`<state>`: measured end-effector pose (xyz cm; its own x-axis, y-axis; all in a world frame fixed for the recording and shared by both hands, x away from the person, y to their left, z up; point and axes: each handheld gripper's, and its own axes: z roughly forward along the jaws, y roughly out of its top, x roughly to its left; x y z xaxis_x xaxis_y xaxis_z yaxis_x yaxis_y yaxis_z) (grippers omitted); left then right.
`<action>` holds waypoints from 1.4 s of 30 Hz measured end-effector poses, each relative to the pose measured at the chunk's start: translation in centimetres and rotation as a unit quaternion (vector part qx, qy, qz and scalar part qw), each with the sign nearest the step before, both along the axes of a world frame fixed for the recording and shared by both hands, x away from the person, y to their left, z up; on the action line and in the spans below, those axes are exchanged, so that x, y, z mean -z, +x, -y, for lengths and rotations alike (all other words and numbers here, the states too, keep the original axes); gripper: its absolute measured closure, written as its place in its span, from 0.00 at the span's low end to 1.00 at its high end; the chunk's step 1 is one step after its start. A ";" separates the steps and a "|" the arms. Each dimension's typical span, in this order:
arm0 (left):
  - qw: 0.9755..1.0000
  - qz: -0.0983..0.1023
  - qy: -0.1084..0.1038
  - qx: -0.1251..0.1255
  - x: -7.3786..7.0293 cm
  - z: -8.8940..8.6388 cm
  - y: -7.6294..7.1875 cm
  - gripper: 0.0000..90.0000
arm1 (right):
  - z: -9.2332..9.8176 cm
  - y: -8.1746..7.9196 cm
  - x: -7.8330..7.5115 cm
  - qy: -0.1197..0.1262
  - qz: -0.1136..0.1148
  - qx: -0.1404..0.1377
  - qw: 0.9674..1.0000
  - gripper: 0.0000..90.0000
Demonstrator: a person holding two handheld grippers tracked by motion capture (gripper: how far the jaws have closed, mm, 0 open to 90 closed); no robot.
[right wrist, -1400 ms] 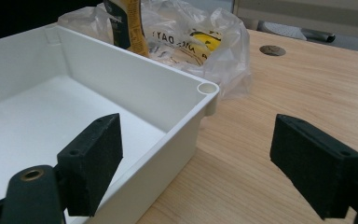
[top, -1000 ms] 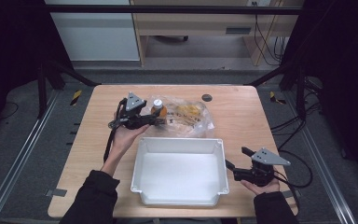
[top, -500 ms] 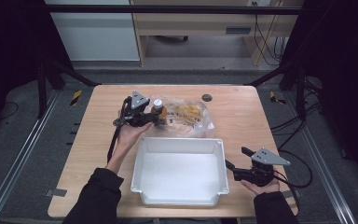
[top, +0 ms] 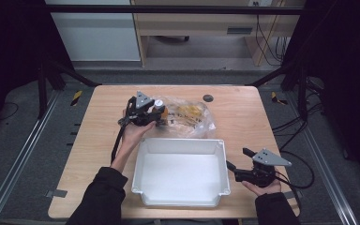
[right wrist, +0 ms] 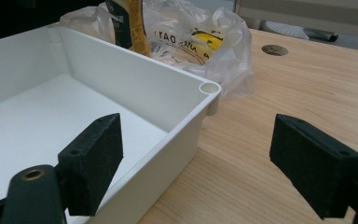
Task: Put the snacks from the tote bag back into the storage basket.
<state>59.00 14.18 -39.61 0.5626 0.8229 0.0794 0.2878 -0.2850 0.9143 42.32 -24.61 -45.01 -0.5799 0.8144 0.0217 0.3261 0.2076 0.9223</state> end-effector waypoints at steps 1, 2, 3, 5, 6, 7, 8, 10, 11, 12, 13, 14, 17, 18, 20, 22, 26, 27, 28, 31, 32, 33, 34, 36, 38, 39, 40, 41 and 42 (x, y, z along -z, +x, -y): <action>1.000 0.000 0.000 0.000 0.0 0.0 0.0 0.56 | 0.0 0.0 0.0 0.000 0.000 0.000 1.000 0.19; 1.000 0.000 -0.001 0.000 0.0 0.0 0.0 0.57 | 0.0 0.0 0.0 0.000 0.000 0.000 1.000 0.19; 1.000 0.000 -0.002 0.001 0.1 0.0 0.1 0.57 | 0.0 0.0 0.0 0.000 0.000 0.000 1.000 0.19; 1.000 -0.001 -0.002 0.000 0.2 0.0 0.2 0.58 | 0.0 0.0 0.0 0.000 0.000 0.000 1.000 0.19; 1.000 -0.002 -0.004 0.002 0.2 0.0 0.2 0.59 | 0.0 0.0 0.0 0.000 0.000 0.000 1.000 0.19; 1.000 -0.002 -0.005 0.002 0.2 0.0 0.3 0.60 | 0.0 0.0 0.0 0.000 0.000 0.000 1.000 0.19; 1.000 -0.001 -0.006 0.003 0.3 0.0 0.3 0.60 | 0.0 0.0 0.0 0.000 0.000 0.000 1.000 0.19; 1.000 0.000 -0.007 0.005 0.3 0.0 0.4 0.62 | 0.0 0.0 0.0 0.000 0.000 0.000 1.000 0.19; 1.000 0.000 -0.008 0.006 0.3 0.1 0.4 0.63 | 0.0 0.0 0.0 0.001 0.000 0.001 1.000 0.19; 1.000 -0.001 -0.010 0.007 0.4 0.1 0.4 0.63 | 0.0 0.0 0.0 0.001 -0.001 0.000 1.000 0.19; 1.000 -0.001 -0.012 0.007 0.5 0.2 0.5 0.63 | 0.0 0.0 0.0 0.001 0.000 0.000 1.000 0.19; 1.000 0.001 -0.014 0.007 0.5 0.2 0.6 0.63 | 0.0 0.0 0.0 0.001 -0.001 0.000 1.000 0.19; 1.000 -0.001 -0.021 0.006 0.5 0.2 0.7 0.64 | 0.0 0.0 0.0 0.001 -0.001 0.000 1.000 0.19; 1.000 -0.001 -0.022 0.006 0.5 0.2 0.7 0.64 | 0.0 0.0 0.0 0.001 -0.001 0.001 1.000 0.19; 1.000 -0.001 -0.022 0.005 0.5 0.2 0.7 0.65 | 0.0 0.0 0.0 0.001 -0.001 0.000 1.000 0.19; 1.000 -0.001 -0.023 0.004 0.5 0.2 0.7 0.65 | 0.0 0.0 0.0 0.001 -0.002 0.001 1.000 0.19; 1.000 0.000 -0.022 0.002 0.5 0.3 0.7 0.65 | 0.0 0.0 0.0 0.000 -0.003 0.001 1.000 0.19; 1.000 0.000 -0.021 0.001 0.5 0.3 0.6 0.65 | 0.0 0.0 0.0 0.000 -0.004 0.001 1.000 0.19; 1.000 0.000 -0.021 0.001 0.5 0.3 0.6 0.65 | 0.0 0.0 0.0 0.000 -0.004 0.001 1.000 0.19; 1.000 0.000 -0.017 -0.002 0.4 0.4 0.6 0.65 | 0.0 0.0 0.0 0.000 -0.004 0.000 1.000 0.19; 1.000 0.000 -0.017 -0.003 0.4 0.4 0.6 0.65 | 0.0 0.0 0.0 0.000 -0.004 0.000 1.000 0.19; 1.000 0.000 -0.017 -0.003 0.4 0.4 0.6 0.65 | 0.0 0.0 0.0 0.000 -0.004 0.000 1.000 0.19; 1.000 -0.001 -0.015 -0.004 0.4 0.4 0.6 0.65 | 0.0 0.0 0.0 0.000 -0.004 0.000 1.000 0.19; 1.000 -0.001 -0.016 -0.005 0.4 0.4 0.6 0.65 | 0.0 0.0 0.0 0.000 -0.004 0.001 1.000 0.19; 1.000 -0.003 -0.016 -0.009 0.3 0.4 0.6 0.65 | 0.0 0.0 0.0 0.000 -0.004 0.001 1.000 0.19; 1.000 -0.005 -0.014 -0.010 0.2 0.4 0.6 0.65 | 0.0 0.0 0.0 0.000 -0.004 0.001 1.000 0.19; 1.000 -0.008 -0.012 -0.011 0.1 0.5 0.6 0.65 | 0.0 0.0 0.0 0.000 -0.003 0.000 1.000 0.19; 1.000 -0.011 -0.010 -0.011 0.0 0.5 0.6 0.65 | 0.0 0.0 0.0 0.000 -0.003 0.001 1.000 0.19; 1.000 -0.014 -0.006 -0.013 -0.1 0.5 0.5 0.66 | 0.0 0.0 0.0 0.000 -0.004 0.001 1.000 0.19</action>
